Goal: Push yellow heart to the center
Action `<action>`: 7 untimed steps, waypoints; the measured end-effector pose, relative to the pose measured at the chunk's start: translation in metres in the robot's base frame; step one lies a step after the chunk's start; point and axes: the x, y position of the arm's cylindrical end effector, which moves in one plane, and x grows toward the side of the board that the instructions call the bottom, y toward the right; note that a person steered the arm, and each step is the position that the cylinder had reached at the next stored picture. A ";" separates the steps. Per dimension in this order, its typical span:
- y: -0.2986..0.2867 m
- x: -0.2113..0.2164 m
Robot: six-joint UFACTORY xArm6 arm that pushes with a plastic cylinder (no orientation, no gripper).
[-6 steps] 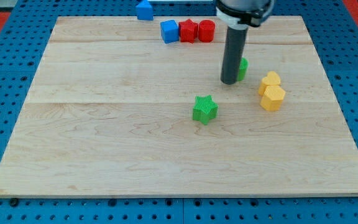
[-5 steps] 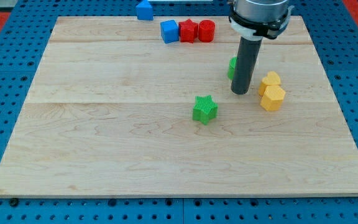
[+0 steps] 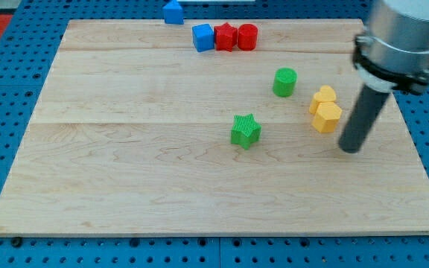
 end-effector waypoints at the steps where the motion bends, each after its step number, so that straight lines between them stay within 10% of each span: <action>1: 0.021 0.000; 4: 0.021 -0.063; 7: -0.098 -0.107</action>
